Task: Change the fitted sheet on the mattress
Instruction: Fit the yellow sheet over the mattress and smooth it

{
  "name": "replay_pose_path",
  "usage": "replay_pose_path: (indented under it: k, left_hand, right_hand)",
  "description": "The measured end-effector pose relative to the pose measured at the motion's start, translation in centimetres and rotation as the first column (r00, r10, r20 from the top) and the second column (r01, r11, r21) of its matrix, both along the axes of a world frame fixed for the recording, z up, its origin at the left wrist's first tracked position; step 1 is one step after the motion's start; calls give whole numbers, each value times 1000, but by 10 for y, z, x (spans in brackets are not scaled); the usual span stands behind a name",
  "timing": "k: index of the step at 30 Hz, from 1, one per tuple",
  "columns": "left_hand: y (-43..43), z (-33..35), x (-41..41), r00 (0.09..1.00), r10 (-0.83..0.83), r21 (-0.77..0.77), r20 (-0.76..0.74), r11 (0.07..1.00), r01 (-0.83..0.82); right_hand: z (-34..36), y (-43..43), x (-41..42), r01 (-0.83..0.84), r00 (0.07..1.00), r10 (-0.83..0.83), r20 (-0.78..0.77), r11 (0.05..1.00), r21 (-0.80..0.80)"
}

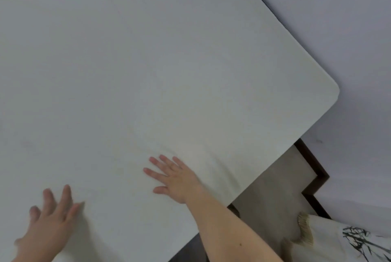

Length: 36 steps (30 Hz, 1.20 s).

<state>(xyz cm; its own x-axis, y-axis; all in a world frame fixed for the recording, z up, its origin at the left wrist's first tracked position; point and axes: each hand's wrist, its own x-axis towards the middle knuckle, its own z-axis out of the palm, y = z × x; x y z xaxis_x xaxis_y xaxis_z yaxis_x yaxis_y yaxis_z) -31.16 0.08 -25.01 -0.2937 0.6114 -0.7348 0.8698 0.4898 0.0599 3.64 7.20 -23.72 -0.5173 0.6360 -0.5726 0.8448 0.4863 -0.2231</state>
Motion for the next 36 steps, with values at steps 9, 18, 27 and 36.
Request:
replay_pose_path:
  k: [9, 18, 27, 36]
  left_hand:
    - [129, 15, 272, 994, -107, 90, -28, 990, 109]
    - [185, 20, 537, 667, -718, 115, 201, 693, 711]
    - [205, 36, 517, 883, -405, 426, 239, 861, 279]
    - [206, -3, 302, 889, 434, 173, -150, 896, -408]
  right_hand:
    - [11, 149, 303, 393, 900, -408, 150, 911, 123]
    - [52, 188, 574, 838, 378, -807, 455, 507, 203]
    - [42, 218, 423, 297, 937, -324, 131, 935, 192]
    - [-1, 248, 224, -271, 956, 280, -84, 957, 102]
